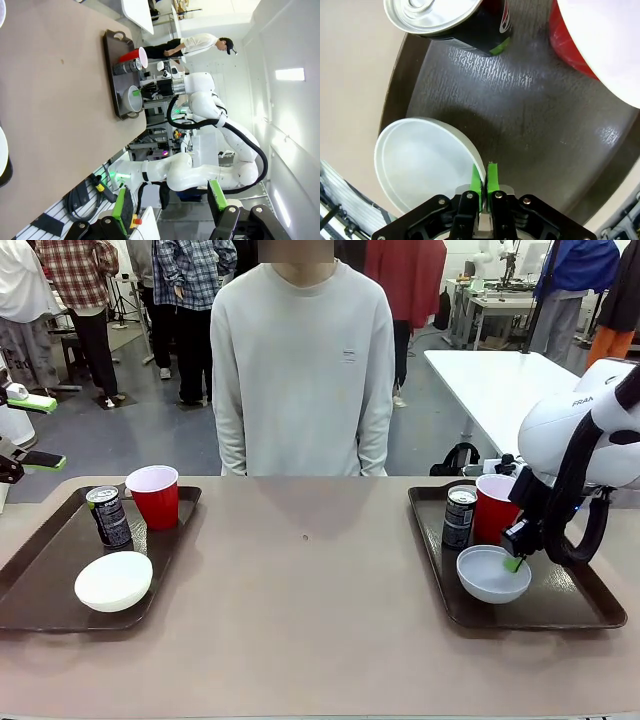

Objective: Prepare tableware on both trays.
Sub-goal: Pick up a Picnic Bowl from the table and place it on a Handle tray.

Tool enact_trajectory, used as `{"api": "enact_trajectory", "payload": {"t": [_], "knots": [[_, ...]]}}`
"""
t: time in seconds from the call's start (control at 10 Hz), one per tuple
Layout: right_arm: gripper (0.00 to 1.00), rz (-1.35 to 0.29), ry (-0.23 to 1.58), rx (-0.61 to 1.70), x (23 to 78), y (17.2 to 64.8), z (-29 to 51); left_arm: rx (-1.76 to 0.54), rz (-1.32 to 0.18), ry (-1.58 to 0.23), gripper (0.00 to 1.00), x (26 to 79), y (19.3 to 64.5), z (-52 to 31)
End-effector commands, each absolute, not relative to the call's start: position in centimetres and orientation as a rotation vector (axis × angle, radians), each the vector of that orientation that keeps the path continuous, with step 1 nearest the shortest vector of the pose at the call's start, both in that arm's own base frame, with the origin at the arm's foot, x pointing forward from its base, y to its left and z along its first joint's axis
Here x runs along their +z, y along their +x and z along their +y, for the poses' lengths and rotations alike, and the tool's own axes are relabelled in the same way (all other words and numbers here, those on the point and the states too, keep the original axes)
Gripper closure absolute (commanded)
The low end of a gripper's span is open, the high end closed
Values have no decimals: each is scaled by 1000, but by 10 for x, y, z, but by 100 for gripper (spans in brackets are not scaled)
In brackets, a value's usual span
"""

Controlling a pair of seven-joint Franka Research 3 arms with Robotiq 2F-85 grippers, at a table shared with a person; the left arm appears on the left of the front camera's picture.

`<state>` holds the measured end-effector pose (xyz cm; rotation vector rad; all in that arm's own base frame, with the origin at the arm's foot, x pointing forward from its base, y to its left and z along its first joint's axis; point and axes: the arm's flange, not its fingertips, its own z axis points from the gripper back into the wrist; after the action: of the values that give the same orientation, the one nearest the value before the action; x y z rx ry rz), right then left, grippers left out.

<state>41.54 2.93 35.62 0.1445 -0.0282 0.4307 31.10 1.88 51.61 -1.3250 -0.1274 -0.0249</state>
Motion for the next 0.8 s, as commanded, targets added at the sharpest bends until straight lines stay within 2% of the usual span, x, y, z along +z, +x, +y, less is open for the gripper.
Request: {"api": "enact_trajectory", "payload": {"t": [0.0, 0.1, 0.2, 0.3, 0.4, 0.5, 0.7], "knots": [[46, -48, 143, 442, 356, 419, 30, -46, -147, -1345, 21, 516, 312, 19], [27, -67, 131, 425, 367, 413, 30, -46, -147, -1345, 21, 516, 312, 19], [26, -104, 101, 342, 386, 408, 30, -46, -147, -1345, 21, 516, 312, 19], [7, -92, 72, 281, 412, 401, 29, -46, -147, -1345, 21, 516, 312, 19], [6, -80, 89, 265, 434, 393, 32, -46, -147, -1345, 21, 516, 312, 19], [0, -48, 133, 276, 451, 386, 35, -46, -147, -1345, 21, 516, 312, 19], [0, 76, 305, 387, 469, 371, 45, -46, -147, -1345, 21, 516, 312, 19]]}}
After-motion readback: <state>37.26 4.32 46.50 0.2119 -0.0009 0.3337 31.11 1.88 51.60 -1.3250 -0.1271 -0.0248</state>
